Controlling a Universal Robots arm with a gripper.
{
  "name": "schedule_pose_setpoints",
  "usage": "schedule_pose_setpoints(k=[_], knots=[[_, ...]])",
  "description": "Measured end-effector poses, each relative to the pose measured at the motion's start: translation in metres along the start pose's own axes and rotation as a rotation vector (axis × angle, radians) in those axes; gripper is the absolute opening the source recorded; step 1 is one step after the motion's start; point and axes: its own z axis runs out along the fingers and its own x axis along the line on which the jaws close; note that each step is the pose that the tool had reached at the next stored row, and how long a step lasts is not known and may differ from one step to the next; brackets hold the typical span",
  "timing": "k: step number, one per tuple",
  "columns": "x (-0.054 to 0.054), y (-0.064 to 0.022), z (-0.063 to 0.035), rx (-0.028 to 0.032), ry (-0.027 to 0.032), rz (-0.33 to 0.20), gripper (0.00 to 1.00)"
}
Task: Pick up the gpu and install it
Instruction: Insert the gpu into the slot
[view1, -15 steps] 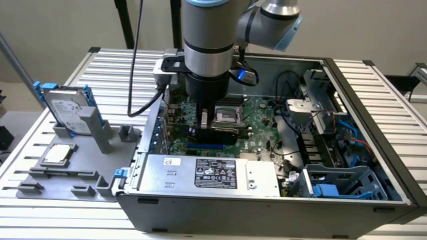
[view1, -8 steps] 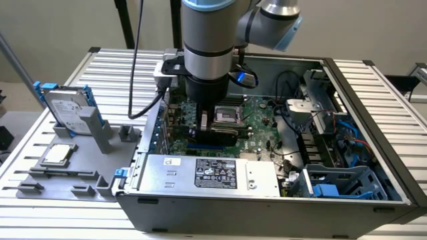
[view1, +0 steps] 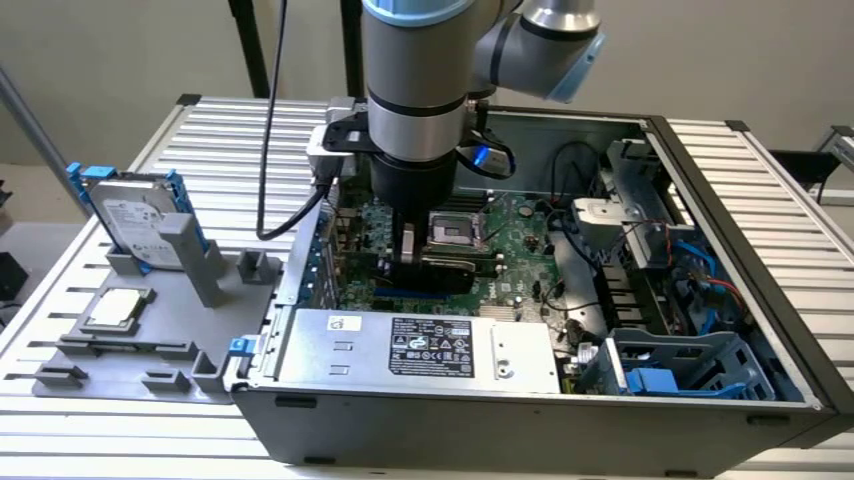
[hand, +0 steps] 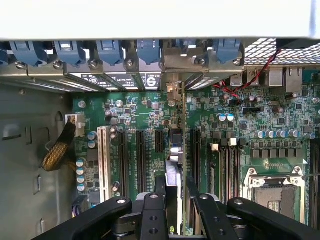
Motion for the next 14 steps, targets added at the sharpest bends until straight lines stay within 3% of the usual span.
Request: schedule_pose_setpoints(k=[14], knots=[[-0.0011,0.0010,0.0033,-0.0002,0.0002,0.000,0.27]])
